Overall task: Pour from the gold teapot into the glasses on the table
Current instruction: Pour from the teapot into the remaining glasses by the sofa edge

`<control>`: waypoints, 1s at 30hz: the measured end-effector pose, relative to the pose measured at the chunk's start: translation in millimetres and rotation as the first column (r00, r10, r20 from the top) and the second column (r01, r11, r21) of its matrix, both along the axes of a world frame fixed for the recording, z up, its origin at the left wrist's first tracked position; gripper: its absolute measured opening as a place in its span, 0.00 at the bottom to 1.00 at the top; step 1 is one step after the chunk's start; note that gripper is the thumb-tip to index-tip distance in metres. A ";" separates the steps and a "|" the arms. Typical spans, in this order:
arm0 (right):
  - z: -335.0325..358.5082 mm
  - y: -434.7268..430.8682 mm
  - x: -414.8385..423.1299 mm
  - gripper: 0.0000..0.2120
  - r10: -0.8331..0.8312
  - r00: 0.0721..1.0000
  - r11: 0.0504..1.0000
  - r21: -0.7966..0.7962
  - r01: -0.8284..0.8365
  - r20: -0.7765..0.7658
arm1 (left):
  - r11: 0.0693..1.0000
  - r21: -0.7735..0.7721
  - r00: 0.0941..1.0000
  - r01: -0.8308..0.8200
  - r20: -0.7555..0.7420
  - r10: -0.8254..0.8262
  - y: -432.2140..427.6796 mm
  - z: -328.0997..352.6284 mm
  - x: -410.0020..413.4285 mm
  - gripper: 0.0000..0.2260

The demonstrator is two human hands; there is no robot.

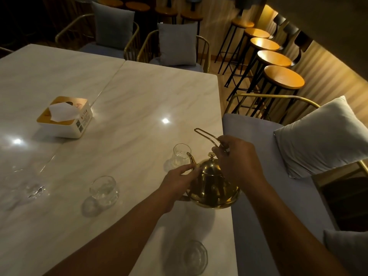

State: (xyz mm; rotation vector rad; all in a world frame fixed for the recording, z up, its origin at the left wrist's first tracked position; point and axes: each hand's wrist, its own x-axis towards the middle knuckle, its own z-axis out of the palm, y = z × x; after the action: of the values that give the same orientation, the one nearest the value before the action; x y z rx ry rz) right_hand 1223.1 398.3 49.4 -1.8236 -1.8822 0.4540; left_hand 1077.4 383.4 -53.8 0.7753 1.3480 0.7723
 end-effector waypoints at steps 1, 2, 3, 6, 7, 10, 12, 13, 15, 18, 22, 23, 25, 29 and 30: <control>1.9 1.5 -1.0 0.13 0.005 1.000 1.000 -0.003 -0.005 0.009 | 1.000 -0.001 1.000 -0.003 0.002 0.003 0.6 0.9 -0.1 0.11; 3.3 3.4 -2.1 0.12 0.011 1.000 1.000 -0.007 -0.011 0.015 | 1.000 -0.003 1.000 -0.005 0.005 0.005 1.0 1.5 -0.4 0.11; 4.8 5.3 -3.2 0.13 0.019 1.000 1.000 -0.013 -0.018 0.017 | 1.000 -0.006 1.000 -0.008 0.008 0.008 1.3 2.0 -0.6 0.10; 9.0 10.8 -5.8 0.13 0.044 0.999 0.998 -0.041 -0.044 0.010 | 1.000 -0.012 1.000 -0.013 0.023 0.013 1.8 2.8 -1.7 0.10; 10.1 12.4 -6.0 0.14 0.052 0.999 0.998 -0.047 -0.051 0.012 | 1.000 -0.013 0.999 -0.014 0.029 0.014 2.0 3.5 -1.8 0.10; 12.9 16.6 -7.5 0.14 0.067 0.997 0.997 -0.043 -0.066 0.030 | 0.999 -0.024 0.998 -0.022 0.051 0.024 2.4 4.9 -2.7 0.12; 13.4 19.4 -8.5 0.15 0.074 0.997 0.996 -0.045 -0.073 0.035 | 0.999 -0.032 0.998 -0.029 0.062 0.031 2.8 6.1 -3.0 0.14; 13.4 20.8 -8.8 0.15 0.079 0.996 0.996 -0.047 -0.077 0.040 | 0.999 -0.034 0.997 -0.030 0.065 0.033 3.0 6.7 -3.1 0.15; 13.2 23.4 -8.7 0.15 0.087 0.995 0.995 -0.050 -0.085 0.039 | 0.999 -0.035 0.997 -0.033 0.074 0.036 3.5 7.5 -2.9 0.17; 13.0 25.7 -8.1 0.14 0.096 0.994 0.995 -0.028 -0.095 0.059 | 0.999 -0.036 0.995 -0.038 0.092 0.041 4.2 9.2 -1.9 0.18; 12.6 29.1 -6.1 0.14 0.099 0.992 0.995 -0.007 -0.099 0.082 | 0.999 -0.046 0.994 -0.026 0.101 0.031 5.0 9.9 0.7 0.19; 12.0 30.4 -5.5 0.14 0.103 0.991 0.995 -0.003 -0.103 0.087 | 0.999 -0.047 0.994 -0.026 0.103 0.031 5.1 9.7 0.8 0.20; 10.5 32.7 -4.0 0.14 0.106 0.990 0.994 -0.002 -0.107 0.092 | 0.998 -0.051 0.994 -0.025 0.109 0.031 5.4 10.0 0.9 0.20; 8.5 34.2 -2.2 0.15 0.102 0.990 0.995 -0.005 -0.102 0.096 | 0.998 -0.057 0.994 -0.029 0.101 0.035 5.2 10.9 2.8 0.20; 8.8 34.2 -2.3 0.15 0.100 0.990 0.995 -0.003 -0.100 0.101 | 0.998 -0.058 0.994 -0.032 0.101 0.038 5.2 10.9 3.2 0.20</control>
State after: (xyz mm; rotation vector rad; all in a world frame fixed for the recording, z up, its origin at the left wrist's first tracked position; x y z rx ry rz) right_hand 1220.7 432.5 58.2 -1.7871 -2.0489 0.4006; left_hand 1080.5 388.6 -42.9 0.6609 1.2886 0.7878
